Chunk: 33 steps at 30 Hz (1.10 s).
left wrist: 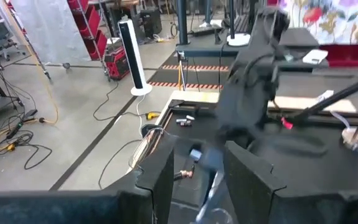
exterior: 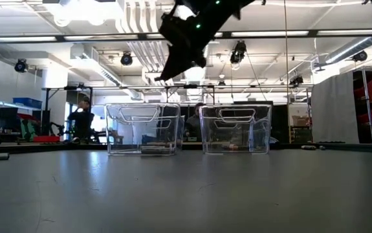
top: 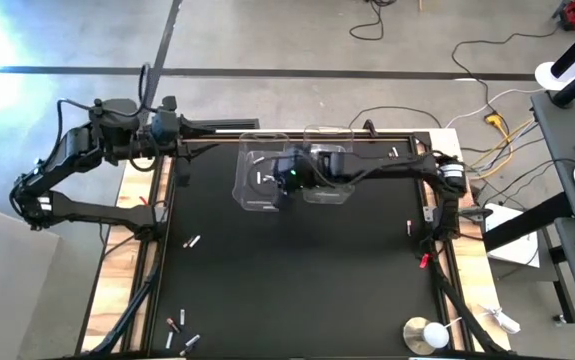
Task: Sort batteries
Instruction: Put the white battery into the left transparent bin
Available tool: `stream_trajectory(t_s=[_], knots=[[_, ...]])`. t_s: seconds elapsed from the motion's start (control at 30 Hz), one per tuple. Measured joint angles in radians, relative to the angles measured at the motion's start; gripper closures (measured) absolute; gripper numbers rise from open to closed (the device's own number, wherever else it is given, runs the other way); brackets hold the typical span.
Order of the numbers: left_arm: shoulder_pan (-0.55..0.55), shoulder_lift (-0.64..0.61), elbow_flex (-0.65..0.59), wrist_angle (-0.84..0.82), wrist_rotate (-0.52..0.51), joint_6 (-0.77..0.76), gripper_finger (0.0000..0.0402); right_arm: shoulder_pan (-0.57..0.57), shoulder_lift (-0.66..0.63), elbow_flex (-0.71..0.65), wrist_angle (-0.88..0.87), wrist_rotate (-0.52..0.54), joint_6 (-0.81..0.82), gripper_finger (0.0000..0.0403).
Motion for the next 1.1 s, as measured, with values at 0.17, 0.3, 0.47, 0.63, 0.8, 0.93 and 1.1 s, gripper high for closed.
stream_trajectory(t_s=[0.17,0.3,0.47,0.63,0.8,0.93,1.1], knots=[[0.0,-0.012,0.0,0.002,-0.001,-0.034,0.0283,-0.061,0.138,0.132,-0.017,-0.1,-0.01,0.0373],[0.0,-0.018,0.0,0.002,-0.001,-0.06,0.0283,-0.117,0.26,0.262,-0.037,-0.14,-0.032,0.0374],[0.0,-0.021,0.0,0.001,-0.001,-0.086,0.0283,-0.163,0.394,0.432,-0.128,-0.166,-0.06,0.0374],[0.0,-0.024,0.0,0.001,-0.002,-0.104,0.0283,-0.193,0.488,0.541,-0.189,-0.167,-0.095,0.0374],[0.0,-0.024,0.0,-0.005,-0.003,-0.113,0.0283,-0.211,0.545,0.575,-0.193,-0.166,-0.097,0.0374],[0.0,-0.024,0.0,-0.008,-0.003,-0.114,0.0283,-0.222,0.563,0.57,-0.198,-0.162,-0.064,0.0374],[0.0,-0.024,0.0,-0.008,-0.016,-0.114,0.0283,-0.233,0.584,0.57,-0.207,-0.157,-0.032,0.0374]])
